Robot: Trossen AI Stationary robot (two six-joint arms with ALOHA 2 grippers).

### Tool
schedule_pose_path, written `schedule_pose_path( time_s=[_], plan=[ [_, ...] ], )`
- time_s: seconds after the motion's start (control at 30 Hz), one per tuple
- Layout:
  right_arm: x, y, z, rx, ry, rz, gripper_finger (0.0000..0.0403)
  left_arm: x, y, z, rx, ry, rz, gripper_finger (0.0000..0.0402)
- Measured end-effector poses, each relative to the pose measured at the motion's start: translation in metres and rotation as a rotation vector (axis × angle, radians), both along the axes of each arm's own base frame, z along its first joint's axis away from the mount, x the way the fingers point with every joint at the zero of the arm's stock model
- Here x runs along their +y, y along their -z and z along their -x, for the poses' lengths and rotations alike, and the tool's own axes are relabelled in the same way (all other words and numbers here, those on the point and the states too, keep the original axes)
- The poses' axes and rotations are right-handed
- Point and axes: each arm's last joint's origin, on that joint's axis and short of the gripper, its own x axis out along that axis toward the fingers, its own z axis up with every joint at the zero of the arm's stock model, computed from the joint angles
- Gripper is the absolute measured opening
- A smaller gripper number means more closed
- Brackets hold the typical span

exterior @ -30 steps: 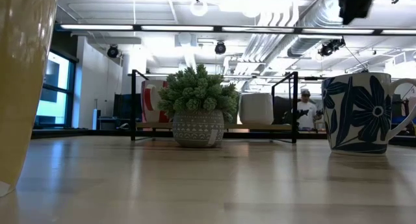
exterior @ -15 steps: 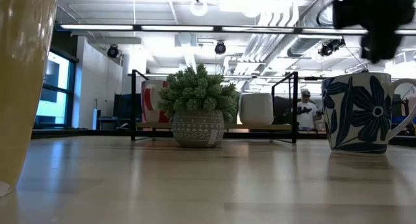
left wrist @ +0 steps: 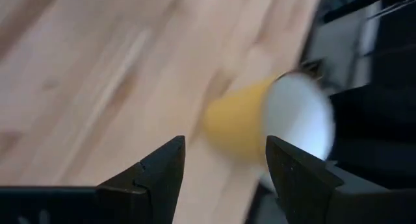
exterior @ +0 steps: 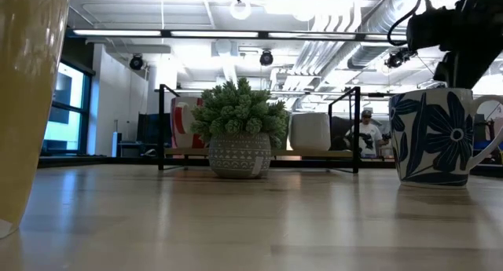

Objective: Place coffee mugs
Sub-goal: Put the yellow mug on the shelf

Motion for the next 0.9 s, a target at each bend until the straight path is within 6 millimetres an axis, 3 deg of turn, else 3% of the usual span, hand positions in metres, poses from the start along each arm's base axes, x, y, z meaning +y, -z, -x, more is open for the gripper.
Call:
schedule_pose_path(
  time_s=[0.17, 0.53, 0.9],
  plan=[
    [-0.002, 0.000, 0.000, -0.009, -0.006, 0.079, 0.0110, -0.013, 0.005, -0.025, -0.077, 0.019, 0.091, 0.0204],
    [-0.004, 0.000, 0.000, -0.013, -0.021, 0.141, 0.0110, -0.027, 0.003, -0.063, 0.143, 0.095, 0.075, 0.0178],
    [-0.004, 0.000, 0.000, -0.011, -0.026, 0.163, 0.0110, -0.035, 0.028, -0.073, 0.302, 0.053, -0.003, 0.0177]
  ],
)
